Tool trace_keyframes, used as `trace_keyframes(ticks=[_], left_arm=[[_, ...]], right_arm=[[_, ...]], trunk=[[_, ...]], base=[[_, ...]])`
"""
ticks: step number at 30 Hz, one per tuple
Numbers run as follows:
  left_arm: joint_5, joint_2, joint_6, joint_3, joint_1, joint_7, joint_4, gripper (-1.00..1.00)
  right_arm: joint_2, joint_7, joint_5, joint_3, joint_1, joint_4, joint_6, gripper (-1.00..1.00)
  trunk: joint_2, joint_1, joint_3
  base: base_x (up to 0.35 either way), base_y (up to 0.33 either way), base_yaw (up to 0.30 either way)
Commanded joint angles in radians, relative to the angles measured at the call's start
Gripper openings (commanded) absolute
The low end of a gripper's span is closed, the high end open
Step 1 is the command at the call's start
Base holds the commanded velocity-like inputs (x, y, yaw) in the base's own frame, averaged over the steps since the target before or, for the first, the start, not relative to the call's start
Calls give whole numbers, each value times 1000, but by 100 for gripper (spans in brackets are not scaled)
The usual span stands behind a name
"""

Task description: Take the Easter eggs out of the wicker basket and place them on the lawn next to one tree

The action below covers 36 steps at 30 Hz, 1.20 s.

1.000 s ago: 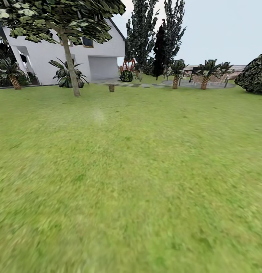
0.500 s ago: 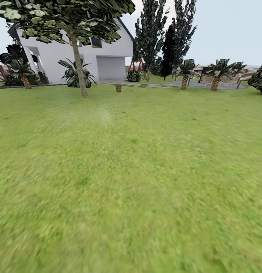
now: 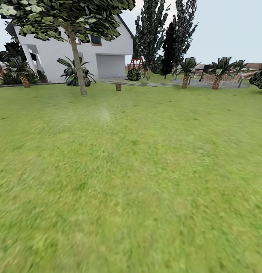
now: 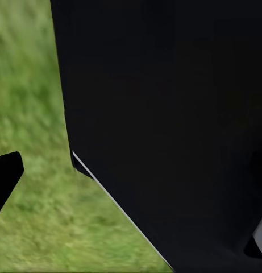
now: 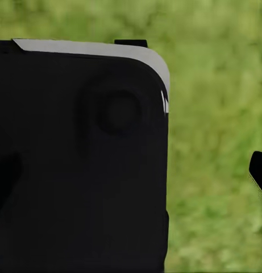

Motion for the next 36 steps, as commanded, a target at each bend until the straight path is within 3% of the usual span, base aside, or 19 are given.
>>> trace_keyframes(ticks=[1, 25, 28, 36], left_arm=[[1, 0, 0, 1, 0, 0, 0, 100], [-1, 0, 1, 0, 0, 0, 0, 100], [-1, 0, 1, 0, 0, 0, 0, 100], [-1, 0, 0, 1, 0, 0, 0, 100]], right_arm=[[0, -1, 0, 0, -1, 1, -3, 100], [1, 3, -8, -1, -1, -1, -2, 100], [14, 8, -3, 1, -1, 1, -2, 100], [17, 9, -1, 3, -1, 1, -3, 100]], trunk=[[0, 0, -1], [0, 0, -8], [0, 0, -10], [0, 0, -10]], base=[[240, 0, 0], [258, 0, 16], [278, 0, 190], [250, 0, 284]])
